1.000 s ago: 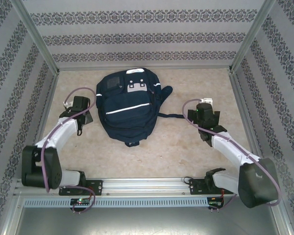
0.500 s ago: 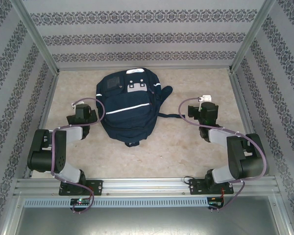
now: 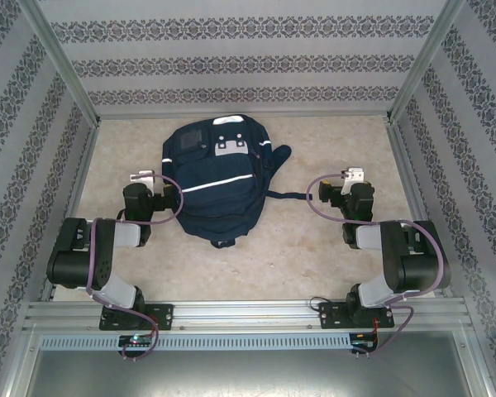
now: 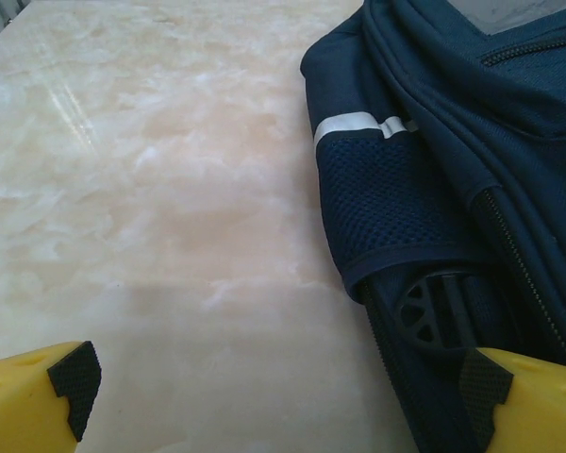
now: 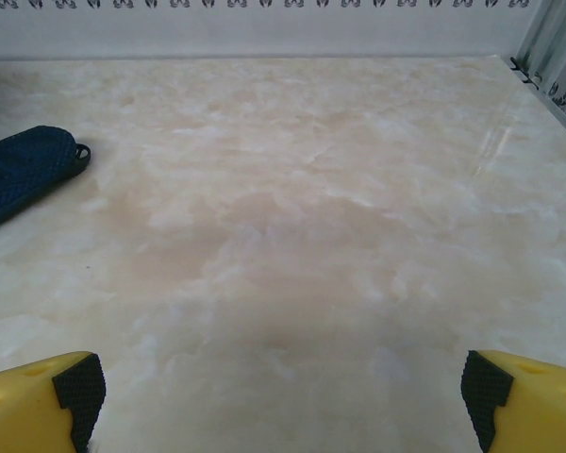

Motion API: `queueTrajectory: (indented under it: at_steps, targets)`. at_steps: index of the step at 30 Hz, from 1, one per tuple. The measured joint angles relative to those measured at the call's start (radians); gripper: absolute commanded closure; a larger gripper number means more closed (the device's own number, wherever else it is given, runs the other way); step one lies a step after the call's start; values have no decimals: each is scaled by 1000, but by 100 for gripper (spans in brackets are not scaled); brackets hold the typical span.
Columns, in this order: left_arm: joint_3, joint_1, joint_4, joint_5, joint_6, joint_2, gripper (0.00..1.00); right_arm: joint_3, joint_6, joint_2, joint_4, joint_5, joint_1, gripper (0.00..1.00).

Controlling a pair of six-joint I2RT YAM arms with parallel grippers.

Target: Pack the student bag

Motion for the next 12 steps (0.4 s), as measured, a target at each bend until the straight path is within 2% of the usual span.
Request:
queueTrajectory:
  at_steps: [12]
  targets:
    - [0, 0, 11, 4, 7, 0, 0, 1, 0, 0, 0, 0, 2, 2]
